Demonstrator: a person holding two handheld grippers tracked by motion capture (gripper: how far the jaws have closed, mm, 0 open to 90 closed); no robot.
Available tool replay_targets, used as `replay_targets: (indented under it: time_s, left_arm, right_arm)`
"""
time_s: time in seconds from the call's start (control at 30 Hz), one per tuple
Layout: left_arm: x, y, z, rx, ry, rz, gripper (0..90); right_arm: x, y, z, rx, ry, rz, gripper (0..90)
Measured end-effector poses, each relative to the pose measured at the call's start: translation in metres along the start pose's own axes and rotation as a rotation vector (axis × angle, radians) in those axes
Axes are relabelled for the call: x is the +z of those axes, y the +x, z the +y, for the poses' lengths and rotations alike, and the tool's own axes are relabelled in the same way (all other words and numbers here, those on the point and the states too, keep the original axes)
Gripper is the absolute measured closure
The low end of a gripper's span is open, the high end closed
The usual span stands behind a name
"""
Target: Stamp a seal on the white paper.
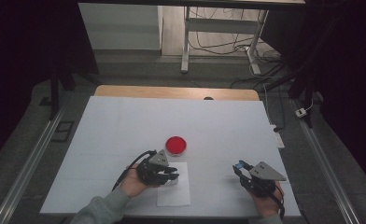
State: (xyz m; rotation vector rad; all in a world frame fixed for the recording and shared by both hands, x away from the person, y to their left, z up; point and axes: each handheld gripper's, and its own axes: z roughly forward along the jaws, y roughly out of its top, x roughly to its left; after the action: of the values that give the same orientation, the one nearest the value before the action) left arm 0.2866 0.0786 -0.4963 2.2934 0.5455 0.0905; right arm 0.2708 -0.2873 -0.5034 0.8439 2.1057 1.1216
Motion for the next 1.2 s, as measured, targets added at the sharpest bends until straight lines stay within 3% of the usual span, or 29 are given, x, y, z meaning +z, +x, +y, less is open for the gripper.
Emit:
replay_targets:
  time_s: [1.2]
  left_arm:
    - [0.0042, -0.0009, -0.0012, 0.009, 0.027, 0.005, 75.9]
  right_arm:
    - [-0.0005, 0.0001, 0.0003, 0.000, 0.001, -0.002, 65.2]
